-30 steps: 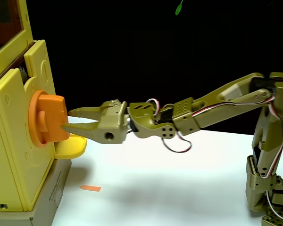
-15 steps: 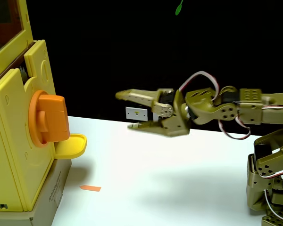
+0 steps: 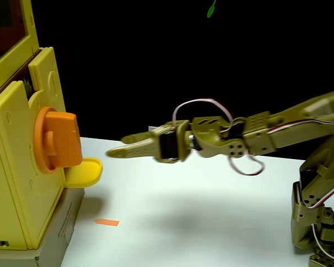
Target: Turn the button of vending machine.
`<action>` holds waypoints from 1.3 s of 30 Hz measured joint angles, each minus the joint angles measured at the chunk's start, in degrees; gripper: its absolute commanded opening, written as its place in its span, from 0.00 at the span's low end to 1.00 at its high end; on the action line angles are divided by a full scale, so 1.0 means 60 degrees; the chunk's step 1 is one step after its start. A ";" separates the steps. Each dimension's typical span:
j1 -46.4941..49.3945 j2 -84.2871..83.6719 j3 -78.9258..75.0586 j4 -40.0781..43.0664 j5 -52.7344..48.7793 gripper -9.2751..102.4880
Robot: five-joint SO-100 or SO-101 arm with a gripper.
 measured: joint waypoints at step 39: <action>-0.0967 -0.5039 -0.3955 -0.3516 -0.1465 0.17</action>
